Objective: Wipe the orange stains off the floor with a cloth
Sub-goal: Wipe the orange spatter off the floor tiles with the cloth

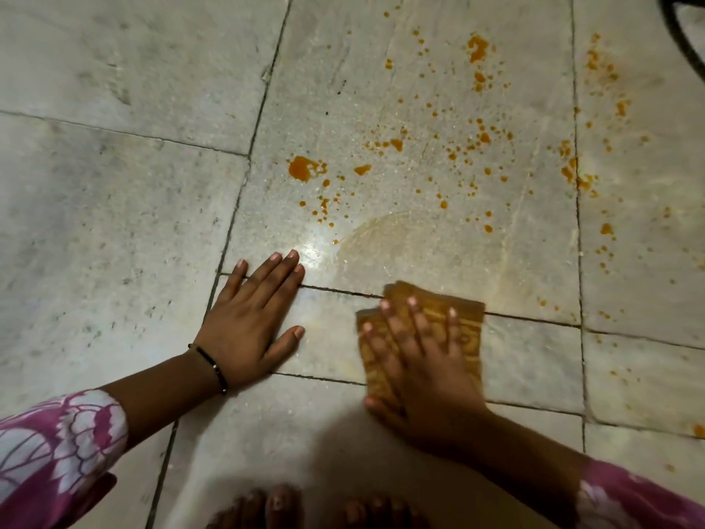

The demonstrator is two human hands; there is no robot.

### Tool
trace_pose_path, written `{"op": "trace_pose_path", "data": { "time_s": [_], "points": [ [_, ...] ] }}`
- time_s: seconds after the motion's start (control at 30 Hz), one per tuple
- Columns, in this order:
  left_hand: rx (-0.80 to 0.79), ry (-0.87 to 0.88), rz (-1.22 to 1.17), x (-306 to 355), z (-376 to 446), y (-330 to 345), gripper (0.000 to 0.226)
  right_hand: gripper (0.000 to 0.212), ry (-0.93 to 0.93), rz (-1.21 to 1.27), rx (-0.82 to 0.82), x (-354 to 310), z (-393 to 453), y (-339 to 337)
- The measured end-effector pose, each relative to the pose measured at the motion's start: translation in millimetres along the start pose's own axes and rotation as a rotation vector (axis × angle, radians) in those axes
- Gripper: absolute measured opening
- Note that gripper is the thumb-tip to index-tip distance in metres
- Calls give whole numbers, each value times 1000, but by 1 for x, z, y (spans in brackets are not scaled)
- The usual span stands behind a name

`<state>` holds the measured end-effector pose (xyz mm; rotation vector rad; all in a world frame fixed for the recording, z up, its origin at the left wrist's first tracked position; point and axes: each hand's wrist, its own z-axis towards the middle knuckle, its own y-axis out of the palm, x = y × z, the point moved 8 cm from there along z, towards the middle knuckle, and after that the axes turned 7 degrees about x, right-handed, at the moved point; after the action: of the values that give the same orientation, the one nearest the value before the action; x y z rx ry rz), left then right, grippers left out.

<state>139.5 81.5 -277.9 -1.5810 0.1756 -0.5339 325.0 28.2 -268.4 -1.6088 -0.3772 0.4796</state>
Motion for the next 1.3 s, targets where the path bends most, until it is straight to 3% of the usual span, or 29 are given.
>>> {"op": "trace_pose_path", "data": {
  "time_s": [0.07, 0.1, 0.27, 0.33, 0.47, 0.57, 0.63, 0.73, 0.83, 0.93, 1.03, 1.13, 1.2, 1.3],
  "points": [
    [-11, 5, 1, 0, 0, 0, 71, 80, -190, -23, 13, -11, 36, -3],
    [-14, 8, 2, 0, 0, 0, 71, 78, -190, -32, 33, -2, 56, -7],
    [-23, 1, -20, -1, 0, 0, 71, 76, 306, 33, 32, 107, 67, -15],
    [-16, 0, -18, 0, 0, 0, 71, 76, 336, 1, 47, 101, 32, -15],
    [-15, -2, -7, 0, 0, 2, 71, 80, 60, -16, -20, 30, -3, 0],
    [-24, 3, -8, -2, 0, 1, 71, 81, -105, -40, -11, 25, 36, -3],
    [-31, 3, -11, -2, 0, 2, 71, 79, -19, -27, -21, 54, 61, -6],
    [-32, 5, -27, -2, 0, 2, 71, 77, 306, 25, -4, 112, 53, -12],
    [-10, 9, -39, -3, 0, 0, 71, 79, 450, -5, 26, 112, 12, -14],
    [6, -17, -44, -1, 0, 1, 72, 81, 335, -17, 1, 55, -23, -8],
    [9, -28, -42, -1, 0, 2, 73, 81, 26, 18, -54, -9, -21, 2],
    [2, -15, -39, -2, 0, 1, 73, 83, -143, -39, -35, -7, 19, 3],
    [-8, -5, -48, -2, 1, 2, 72, 82, 9, -40, -26, 33, 36, -1],
    [-10, -4, -50, -3, 0, 1, 72, 78, 380, 7, 4, 89, 13, -9]
  ]
}}
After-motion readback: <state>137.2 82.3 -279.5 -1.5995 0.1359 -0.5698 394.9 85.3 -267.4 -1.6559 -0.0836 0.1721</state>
